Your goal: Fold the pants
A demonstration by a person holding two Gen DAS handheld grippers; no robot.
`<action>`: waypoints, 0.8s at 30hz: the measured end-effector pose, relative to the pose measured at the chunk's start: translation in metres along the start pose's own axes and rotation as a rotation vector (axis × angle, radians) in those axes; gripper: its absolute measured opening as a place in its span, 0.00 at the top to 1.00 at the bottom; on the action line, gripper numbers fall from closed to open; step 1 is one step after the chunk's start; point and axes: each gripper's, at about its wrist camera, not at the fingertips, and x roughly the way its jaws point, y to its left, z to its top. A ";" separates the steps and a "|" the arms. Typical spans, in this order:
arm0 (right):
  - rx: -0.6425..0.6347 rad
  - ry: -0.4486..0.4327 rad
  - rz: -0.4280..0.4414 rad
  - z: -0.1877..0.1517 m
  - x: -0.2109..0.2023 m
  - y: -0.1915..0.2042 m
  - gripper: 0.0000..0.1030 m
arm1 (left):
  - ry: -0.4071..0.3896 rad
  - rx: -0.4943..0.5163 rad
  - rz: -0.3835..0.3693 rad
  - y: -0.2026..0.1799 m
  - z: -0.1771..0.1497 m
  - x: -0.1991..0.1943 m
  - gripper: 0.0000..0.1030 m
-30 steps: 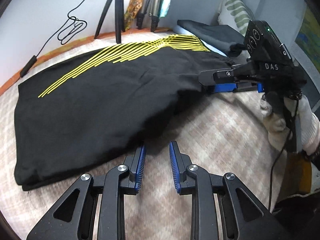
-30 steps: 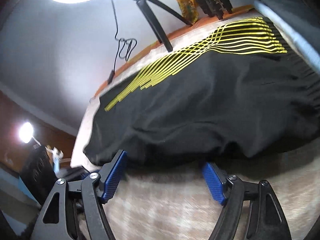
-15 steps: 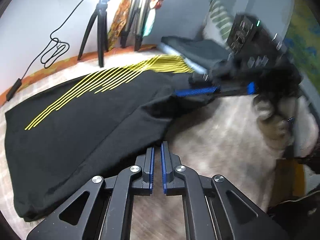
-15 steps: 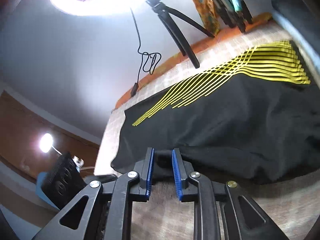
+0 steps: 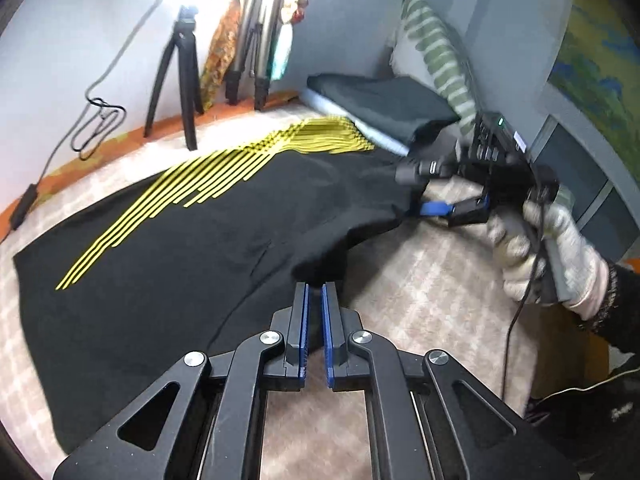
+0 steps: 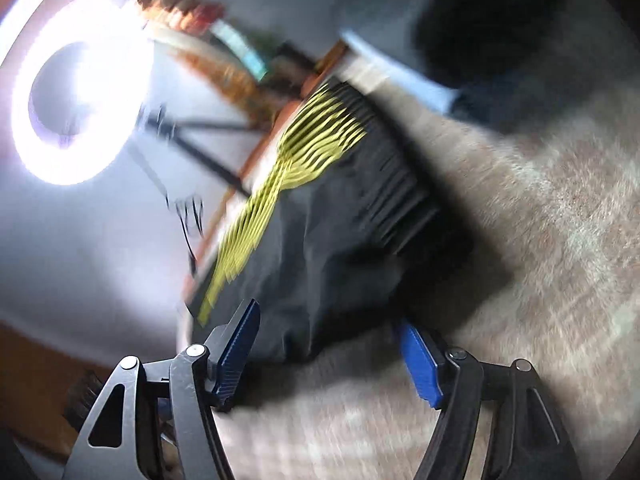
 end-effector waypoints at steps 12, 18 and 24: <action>-0.297 -0.049 -0.212 0.037 0.003 0.046 0.92 | 0.083 -0.010 -0.059 0.001 -0.021 0.034 0.95; -0.313 0.019 -0.259 0.024 0.009 0.023 0.67 | 0.041 -0.102 0.032 0.008 -0.031 -0.003 0.69; -0.416 0.008 -0.290 0.002 -0.014 0.040 0.45 | -0.082 -0.363 0.130 0.037 -0.064 -0.077 0.50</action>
